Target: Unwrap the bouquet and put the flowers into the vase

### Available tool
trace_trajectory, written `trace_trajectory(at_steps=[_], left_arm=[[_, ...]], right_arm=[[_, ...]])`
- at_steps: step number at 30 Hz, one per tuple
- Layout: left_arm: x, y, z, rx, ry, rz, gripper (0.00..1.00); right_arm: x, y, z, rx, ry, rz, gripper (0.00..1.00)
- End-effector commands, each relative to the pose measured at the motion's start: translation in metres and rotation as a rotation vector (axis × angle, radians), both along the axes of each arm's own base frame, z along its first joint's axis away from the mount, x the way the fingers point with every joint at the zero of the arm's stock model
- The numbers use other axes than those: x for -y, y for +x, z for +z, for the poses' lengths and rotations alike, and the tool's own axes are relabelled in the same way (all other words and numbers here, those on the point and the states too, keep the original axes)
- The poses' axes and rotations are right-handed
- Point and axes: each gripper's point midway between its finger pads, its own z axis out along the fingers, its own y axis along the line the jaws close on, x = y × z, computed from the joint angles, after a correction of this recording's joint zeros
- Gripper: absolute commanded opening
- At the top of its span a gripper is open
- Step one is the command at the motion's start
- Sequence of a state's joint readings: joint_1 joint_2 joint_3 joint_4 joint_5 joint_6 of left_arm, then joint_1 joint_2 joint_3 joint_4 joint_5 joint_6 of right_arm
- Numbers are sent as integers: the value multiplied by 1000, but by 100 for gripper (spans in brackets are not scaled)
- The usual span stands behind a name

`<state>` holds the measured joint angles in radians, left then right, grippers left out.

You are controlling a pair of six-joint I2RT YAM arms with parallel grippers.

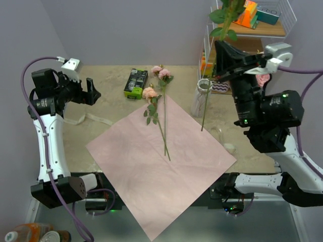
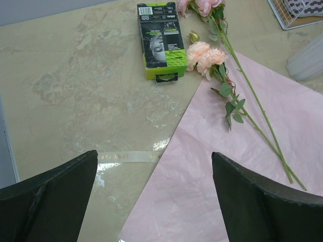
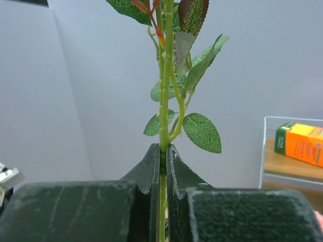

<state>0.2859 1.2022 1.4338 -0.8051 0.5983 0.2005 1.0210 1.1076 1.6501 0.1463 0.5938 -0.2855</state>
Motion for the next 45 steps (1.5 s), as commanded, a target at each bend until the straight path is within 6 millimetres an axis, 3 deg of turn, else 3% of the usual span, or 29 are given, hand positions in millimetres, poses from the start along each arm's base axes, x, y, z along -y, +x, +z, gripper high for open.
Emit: trace_trajectory(at_steps=[1,3,6,9,11,12,15,16,19,26,37,45], left_arm=[[3,4,2,19,-25,-21,99],[4,4,2,20,-26,-28,99],[6,2,-3,12,-26,-46,99],[6,3,-8,5,-26,-49,99],[6,3,-10,4,-30,-50,99],[6,3,-10,4,-30,-50,99],[7,4,-4,20,-30,-58,99],[10,5,-3,26,-35,-72,99],[12,5,-6,22,-46,-94,99],[17,1,-8,27,-27,-148,99],[29,1,-21,22,-20,-305,99],[30,15,-39,-18,-66,-346,99]], right_arm=[[48,-20,42,109,107,-85,0],[55,-21,43,140,100,-133,0],[59,-26,62,230,123,-166,0],[38,-14,71,256,24,-204,0],[37,-12,77,297,13,-255,0],[23,-4,73,303,-18,-271,0],[18,6,74,330,-60,-369,0],[6,15,69,339,-100,-412,0],[0,34,55,339,-109,-490,0],[13,92,17,296,-28,-595,0],[16,134,-6,358,5,-690,0],[19,162,-23,358,-52,-723,0]])
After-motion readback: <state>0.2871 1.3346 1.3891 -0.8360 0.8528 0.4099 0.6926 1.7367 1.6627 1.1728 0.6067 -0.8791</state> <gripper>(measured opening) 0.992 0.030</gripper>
